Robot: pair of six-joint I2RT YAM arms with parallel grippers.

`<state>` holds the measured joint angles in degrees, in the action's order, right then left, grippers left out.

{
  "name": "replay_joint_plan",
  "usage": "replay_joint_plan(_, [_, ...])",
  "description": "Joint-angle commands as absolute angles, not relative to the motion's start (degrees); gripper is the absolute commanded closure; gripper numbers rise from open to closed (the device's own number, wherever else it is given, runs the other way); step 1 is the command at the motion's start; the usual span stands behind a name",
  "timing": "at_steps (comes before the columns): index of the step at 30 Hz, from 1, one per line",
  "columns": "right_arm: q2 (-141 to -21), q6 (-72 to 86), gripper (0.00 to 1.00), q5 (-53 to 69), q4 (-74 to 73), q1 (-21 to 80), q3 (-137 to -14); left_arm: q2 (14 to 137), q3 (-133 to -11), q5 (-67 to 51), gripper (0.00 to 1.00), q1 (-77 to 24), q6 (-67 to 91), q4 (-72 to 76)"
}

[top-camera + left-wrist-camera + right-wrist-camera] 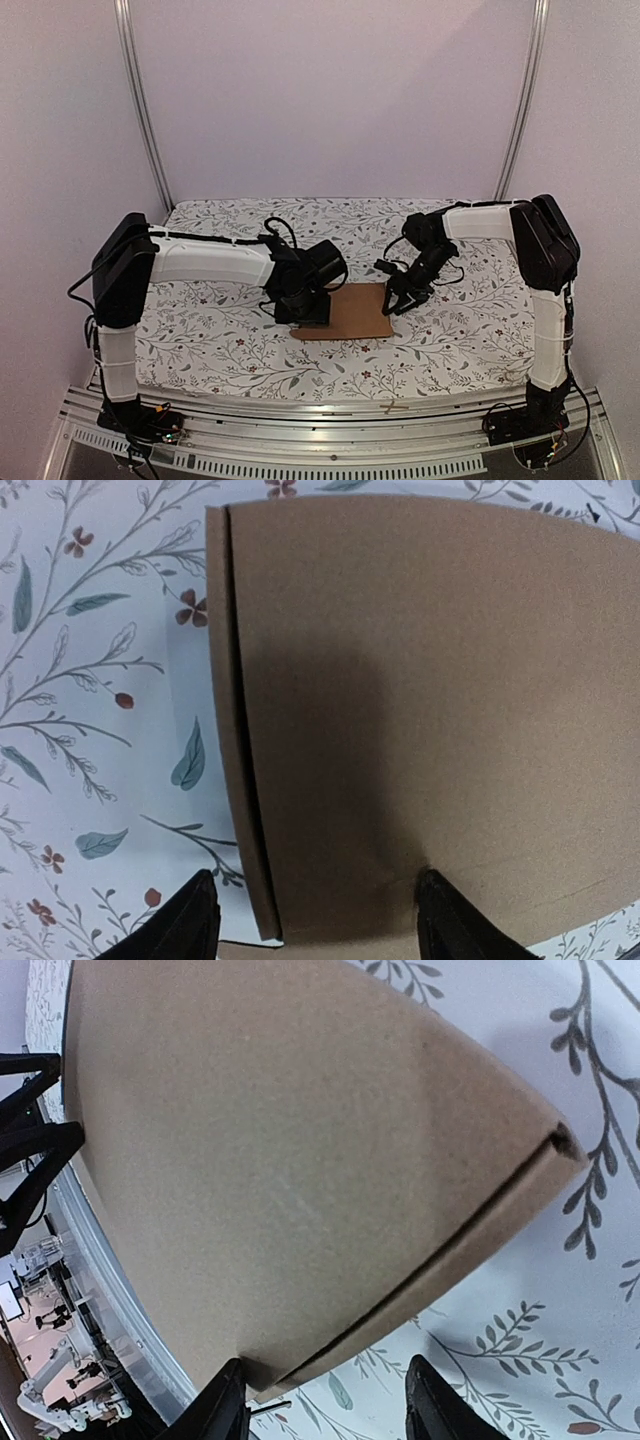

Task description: Fold the paper box

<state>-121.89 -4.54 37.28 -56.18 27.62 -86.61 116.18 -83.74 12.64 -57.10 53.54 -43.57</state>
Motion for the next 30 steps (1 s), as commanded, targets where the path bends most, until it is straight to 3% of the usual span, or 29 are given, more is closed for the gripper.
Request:
replay_joint_plan(1, [-122.49, -5.17, 0.48, 32.47, -55.42, 27.97, -85.45, 118.07, -81.62, 13.31, 0.33, -57.72, 53.99, -44.26])
replay_joint_plan(19, [-123.86, -4.82, 0.5, 31.56, -53.96, 28.29, -85.86, 109.54, -80.77, 20.86, 0.32, -57.77, 48.63, -38.74])
replay_joint_plan(30, [-112.18, -18.69, 0.4, 28.49, -62.05, 26.45, -95.41, 99.51, -72.55, 27.08, 0.32, -61.69, 51.46, -38.99])
